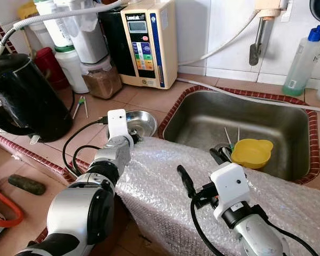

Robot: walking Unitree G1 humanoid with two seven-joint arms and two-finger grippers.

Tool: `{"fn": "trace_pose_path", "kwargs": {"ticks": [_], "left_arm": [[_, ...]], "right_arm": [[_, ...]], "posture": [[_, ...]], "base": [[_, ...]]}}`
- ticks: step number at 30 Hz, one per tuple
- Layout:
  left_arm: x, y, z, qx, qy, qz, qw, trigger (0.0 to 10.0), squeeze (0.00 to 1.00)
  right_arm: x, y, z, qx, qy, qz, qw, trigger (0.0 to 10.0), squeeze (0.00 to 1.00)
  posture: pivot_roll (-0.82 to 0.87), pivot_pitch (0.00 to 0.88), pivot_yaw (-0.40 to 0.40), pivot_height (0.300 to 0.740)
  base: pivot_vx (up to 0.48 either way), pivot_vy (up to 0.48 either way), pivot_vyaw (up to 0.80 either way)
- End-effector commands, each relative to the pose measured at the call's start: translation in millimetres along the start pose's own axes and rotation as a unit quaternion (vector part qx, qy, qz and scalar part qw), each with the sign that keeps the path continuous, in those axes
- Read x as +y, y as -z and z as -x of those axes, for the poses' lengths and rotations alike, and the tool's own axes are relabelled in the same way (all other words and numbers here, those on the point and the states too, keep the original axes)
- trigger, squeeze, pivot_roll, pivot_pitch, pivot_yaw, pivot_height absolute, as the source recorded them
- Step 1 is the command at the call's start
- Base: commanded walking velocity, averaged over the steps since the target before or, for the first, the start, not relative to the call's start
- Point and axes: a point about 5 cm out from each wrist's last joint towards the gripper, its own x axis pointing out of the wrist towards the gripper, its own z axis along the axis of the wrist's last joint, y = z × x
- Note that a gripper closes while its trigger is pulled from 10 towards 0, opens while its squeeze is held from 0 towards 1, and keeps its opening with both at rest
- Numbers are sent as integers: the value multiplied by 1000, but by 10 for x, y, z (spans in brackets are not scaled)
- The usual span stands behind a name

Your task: Kitchen organization

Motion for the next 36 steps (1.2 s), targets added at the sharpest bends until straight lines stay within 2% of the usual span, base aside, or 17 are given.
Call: {"fn": "trace_pose_path", "kwargs": {"ticks": [1, 6, 13, 19, 25, 28, 31, 34, 36], "left_arm": [[74, 165, -9, 31, -10, -8, 999, 0, 0], [73, 151, -10, 23, 1, -28, 999, 0, 0], [-62, 101, 3, 2, 80, -64, 995, 0, 0], [-119, 36, 14, -17, 109, -84, 990, 0, 0], [-83, 0, 11, -32, 118, -88, 989, 0, 0], [-60, -64, 16, -62, 131, -107, 984, 0, 0], [-52, -80, 18, -70, 135, -108, 982, 0, 0], [-4, -142, 31, -101, 161, -152, 970, 0, 0], [45, -182, 31, -109, 160, -171, 966, 0, 0]], "right_arm": [[40, 17, -12, 3, -3, -5, 1000, 10000, 361], [41, 22, -18, 2, -4, -4, 1000, 10000, 361], [33, 12, -39, -2, -6, -3, 1000, 10000, 357], [61, -34, -34, -19, -14, -17, 1000, 10000, 357], [82, -48, -44, -23, -23, -26, 999, 10000, 357], [68, -51, -40, -24, -20, -27, 999, 10000, 357], [64, -48, -40, -24, -19, -27, 999, 10000, 357], [53, -31, -50, -22, -17, -25, 999, 10000, 357], [36, -26, -63, -22, -16, -21, 999, 10000, 353]], "posture": [[-124, 11, 188, 740], [-119, 5, 186, 740], [-115, 3, 186, 740], [-112, 7, 187, 740], [-106, 11, 187, 740], [-102, 18, 187, 740], [-100, 19, 188, 740], [-99, 8, 188, 740], [-97, 0, 188, 740]], "base": [[0, 0, 0], [0, 0, 0], [0, 0, 0], [0, 0, 0], [0, 0, 0], [0, 0, 0], [0, 0, 0], [0, 0, 0], [0, 0, 0]]}}
